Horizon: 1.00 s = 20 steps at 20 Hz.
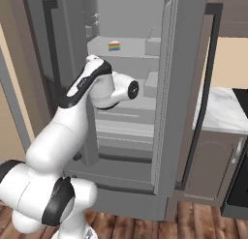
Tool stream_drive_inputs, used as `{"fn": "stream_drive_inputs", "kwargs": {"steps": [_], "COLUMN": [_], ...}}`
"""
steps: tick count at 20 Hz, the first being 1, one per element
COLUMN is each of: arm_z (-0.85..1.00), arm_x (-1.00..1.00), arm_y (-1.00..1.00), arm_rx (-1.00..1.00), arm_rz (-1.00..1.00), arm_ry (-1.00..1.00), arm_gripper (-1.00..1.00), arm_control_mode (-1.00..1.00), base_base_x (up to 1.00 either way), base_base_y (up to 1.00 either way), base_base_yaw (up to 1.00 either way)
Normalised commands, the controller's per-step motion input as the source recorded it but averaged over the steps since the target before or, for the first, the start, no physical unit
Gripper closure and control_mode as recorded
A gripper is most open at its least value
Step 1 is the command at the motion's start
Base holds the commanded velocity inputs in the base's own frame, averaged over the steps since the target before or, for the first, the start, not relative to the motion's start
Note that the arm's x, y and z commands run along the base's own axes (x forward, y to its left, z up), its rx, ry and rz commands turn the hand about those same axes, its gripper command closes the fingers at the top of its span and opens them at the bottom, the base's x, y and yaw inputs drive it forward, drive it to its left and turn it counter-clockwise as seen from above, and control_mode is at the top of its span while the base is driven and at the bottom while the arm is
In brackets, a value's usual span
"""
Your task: Take the cakes from the fridge and place them on the empty tray on the dining counter.
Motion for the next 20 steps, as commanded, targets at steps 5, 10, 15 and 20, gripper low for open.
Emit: {"fn": "stream_drive_inputs", "kwargs": {"steps": [5, 10, 15, 20], "arm_z": [-0.11, -0.18, -0.2, -0.07], "arm_x": [0.28, 0.07, 0.19, 0.61], "arm_y": [0.06, 0.01, 0.21, 0.04], "arm_rx": [0.09, 0.16, 0.15, 0.09], "arm_rz": [0.0, 0.04, 0.05, 0.02], "arm_ry": [0.01, 0.01, 0.04, 0.04], "arm_gripper": [-1.0, -1.0, -1.0, -1.0], "arm_control_mode": [-1.0, -1.0, -1.0, -1.0], "base_base_x": [0.0, 0.0, 0.0, 0.0], "base_base_y": [0.0, 0.0, 0.0, 0.0], "base_base_yaw": [0.0, 0.0, 0.0, 0.0]}}
